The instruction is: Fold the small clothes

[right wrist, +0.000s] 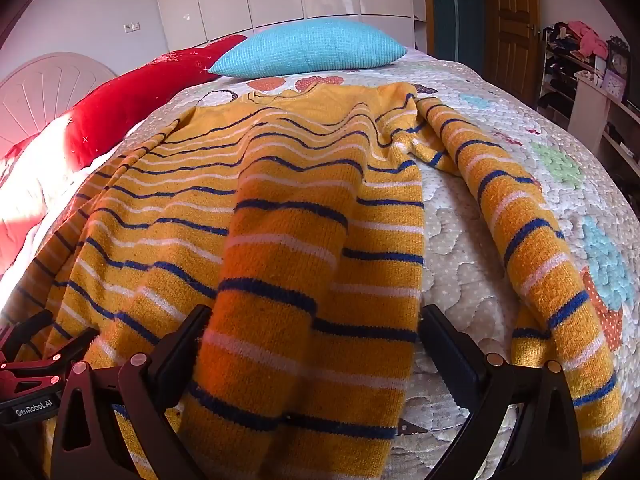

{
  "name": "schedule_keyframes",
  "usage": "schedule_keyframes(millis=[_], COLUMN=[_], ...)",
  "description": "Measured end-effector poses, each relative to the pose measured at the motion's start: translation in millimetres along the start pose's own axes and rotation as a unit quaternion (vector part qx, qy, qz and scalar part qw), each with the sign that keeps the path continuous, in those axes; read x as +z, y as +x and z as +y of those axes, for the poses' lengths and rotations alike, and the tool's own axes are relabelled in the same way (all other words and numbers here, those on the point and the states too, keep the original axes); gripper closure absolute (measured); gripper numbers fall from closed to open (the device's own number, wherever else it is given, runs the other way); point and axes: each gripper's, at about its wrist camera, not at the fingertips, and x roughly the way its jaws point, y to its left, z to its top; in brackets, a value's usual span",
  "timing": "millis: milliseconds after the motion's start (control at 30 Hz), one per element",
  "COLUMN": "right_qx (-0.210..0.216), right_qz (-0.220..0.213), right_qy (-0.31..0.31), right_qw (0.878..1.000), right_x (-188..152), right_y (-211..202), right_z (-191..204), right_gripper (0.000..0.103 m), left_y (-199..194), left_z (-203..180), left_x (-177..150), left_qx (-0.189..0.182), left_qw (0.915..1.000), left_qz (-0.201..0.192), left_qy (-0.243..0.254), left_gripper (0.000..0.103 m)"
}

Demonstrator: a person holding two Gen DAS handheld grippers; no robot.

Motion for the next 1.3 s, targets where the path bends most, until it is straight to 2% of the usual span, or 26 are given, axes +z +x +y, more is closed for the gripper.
schedule_keyframes(millis=[767,1133,1300], right_qx=[0.0,0.0,0.005], right_qz=[0.0,0.003,0.01], right_qy=[0.0,0.001,0.003], right_qw=[1.0,1.0,1.0], right_x=[0.0,-0.5,-1.0], right_y=[-0.3,1.1,0.5], right_z=[0.1,-0.1,-1.4], right_gripper=[0.0,0.0,0.0], left_y=[-4.7,-6.4,-15.6], left_z=[1.9,-2.0,-1.9], left_x=[1.5,-2.6,-7.4], left_qx=[0.001,0.016,0.025], left_qw=[0.9999,0.9996,0.9996], left_qz=[-0.011,-0.024,-0.016], left_qy=[0.0,0.005,0.0], left_gripper=[0.0,0.0,0.0])
